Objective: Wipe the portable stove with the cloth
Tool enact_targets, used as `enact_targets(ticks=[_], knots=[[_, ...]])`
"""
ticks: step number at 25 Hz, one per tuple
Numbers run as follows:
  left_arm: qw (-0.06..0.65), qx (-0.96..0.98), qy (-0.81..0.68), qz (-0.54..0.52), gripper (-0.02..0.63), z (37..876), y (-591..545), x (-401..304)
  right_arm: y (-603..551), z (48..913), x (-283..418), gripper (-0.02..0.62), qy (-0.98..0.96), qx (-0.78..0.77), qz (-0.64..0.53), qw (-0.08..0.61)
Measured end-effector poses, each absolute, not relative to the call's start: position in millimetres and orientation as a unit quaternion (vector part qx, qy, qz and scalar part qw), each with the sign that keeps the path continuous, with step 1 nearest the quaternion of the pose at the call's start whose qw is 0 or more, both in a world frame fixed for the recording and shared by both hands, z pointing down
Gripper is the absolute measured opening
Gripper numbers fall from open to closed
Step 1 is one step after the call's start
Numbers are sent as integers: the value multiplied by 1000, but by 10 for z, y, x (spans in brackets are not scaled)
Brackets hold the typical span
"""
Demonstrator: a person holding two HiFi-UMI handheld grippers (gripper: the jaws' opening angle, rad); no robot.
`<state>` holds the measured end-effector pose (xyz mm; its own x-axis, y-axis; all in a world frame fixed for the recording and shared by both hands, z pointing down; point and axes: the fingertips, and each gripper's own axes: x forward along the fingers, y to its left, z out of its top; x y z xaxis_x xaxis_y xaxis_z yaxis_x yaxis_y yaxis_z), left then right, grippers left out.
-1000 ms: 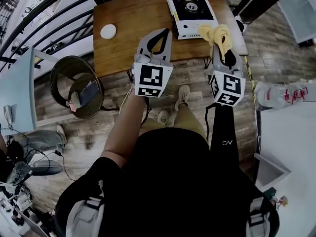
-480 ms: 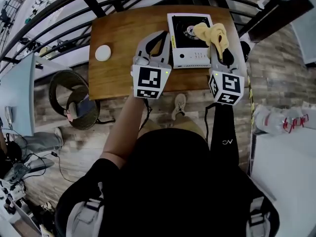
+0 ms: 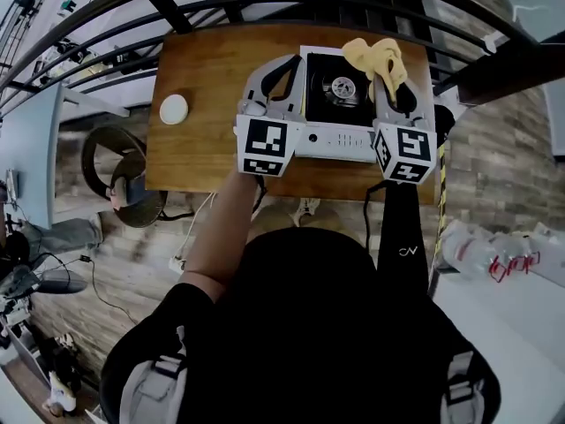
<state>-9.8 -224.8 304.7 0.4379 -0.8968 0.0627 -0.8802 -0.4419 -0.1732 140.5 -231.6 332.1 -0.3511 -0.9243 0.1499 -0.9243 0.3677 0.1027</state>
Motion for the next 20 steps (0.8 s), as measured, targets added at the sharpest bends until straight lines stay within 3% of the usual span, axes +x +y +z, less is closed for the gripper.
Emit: enact_targets(ticks=[12, 20], knots=[[43, -830, 547, -95, 5, 3256, -2773, -80, -2922, 3573, 1415, 81, -844, 525, 22, 107], [37, -835, 538, -114, 5, 3504, -3073, -104, -3335, 3888, 1062, 81, -867, 466, 10, 175]])
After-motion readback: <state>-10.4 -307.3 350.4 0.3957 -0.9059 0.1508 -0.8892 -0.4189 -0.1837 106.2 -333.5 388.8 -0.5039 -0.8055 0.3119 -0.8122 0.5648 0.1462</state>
